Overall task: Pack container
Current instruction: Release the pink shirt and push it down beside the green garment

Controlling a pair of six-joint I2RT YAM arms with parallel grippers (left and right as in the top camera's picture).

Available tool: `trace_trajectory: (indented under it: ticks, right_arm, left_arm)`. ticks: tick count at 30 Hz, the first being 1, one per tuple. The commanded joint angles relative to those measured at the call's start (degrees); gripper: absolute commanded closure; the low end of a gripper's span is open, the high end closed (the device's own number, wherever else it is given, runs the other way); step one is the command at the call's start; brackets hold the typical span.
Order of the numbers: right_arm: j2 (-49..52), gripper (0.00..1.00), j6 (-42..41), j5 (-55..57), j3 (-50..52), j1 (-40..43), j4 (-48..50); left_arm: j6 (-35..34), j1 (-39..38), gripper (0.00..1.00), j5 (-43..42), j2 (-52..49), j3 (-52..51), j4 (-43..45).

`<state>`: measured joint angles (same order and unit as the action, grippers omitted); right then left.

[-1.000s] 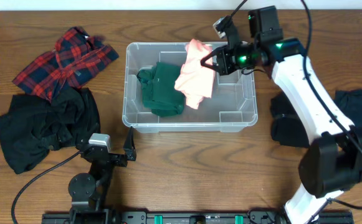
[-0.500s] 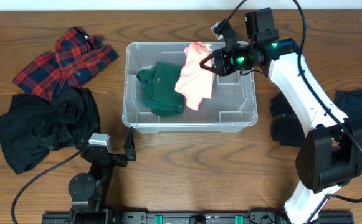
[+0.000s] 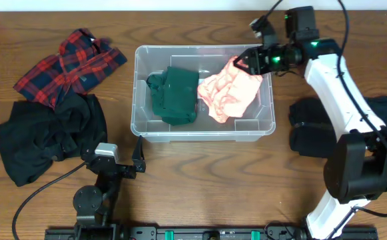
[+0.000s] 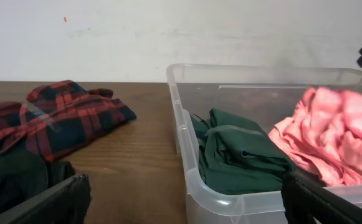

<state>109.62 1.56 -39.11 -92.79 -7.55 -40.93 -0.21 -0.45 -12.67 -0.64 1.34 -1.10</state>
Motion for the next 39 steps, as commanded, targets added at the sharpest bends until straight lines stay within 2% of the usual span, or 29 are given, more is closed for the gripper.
trace_trajectory:
  ticks: [1,6,10,12,15,21,26,39]
  right_arm:
    - [-1.5,0.63,-0.2,0.1,-0.2,2.2,-0.2]
    - [-6.4,0.7,0.0,0.1,-0.2,2.7,-1.4]
    - [-9.4,0.84,0.9,1.2,-0.2,0.0,-2.4]
    - [-9.7,0.93,0.9,5.5,-0.2,-2.9,-3.3]
    - [-9.3,0.98,0.8,15.2,-0.2,-7.8,-5.2]
    - [-7.0,0.99,-2.1,35.4,-0.2,-15.6,-6.7]
    - [-2.6,0.99,-6.1,46.1,-0.2,-18.4,-6.4]
    - [9.0,0.99,-11.0,51.4,-0.2,-17.5,-3.7]
  left_arm:
    - [-0.1,-0.2,0.02,-0.3,-0.1,-1.1,-1.8]
    - [-0.1,-0.2,0.02,-0.3,-0.1,-1.1,-1.8]
    - [-0.1,-0.2,0.02,-0.3,-0.1,-1.1,-1.8]
    - [-0.1,-0.2,0.02,-0.3,-0.1,-1.1,-1.8]
    - [-0.1,-0.2,0.02,-0.3,-0.1,-1.1,-1.8]
    - [-0.1,-0.2,0.02,-0.3,-0.1,-1.1,-1.8]
    - [-0.1,-0.2,0.02,-0.3,-0.1,-1.1,-1.8]
    - [-0.1,-0.2,0.02,-0.3,-0.1,-1.1,-1.8]
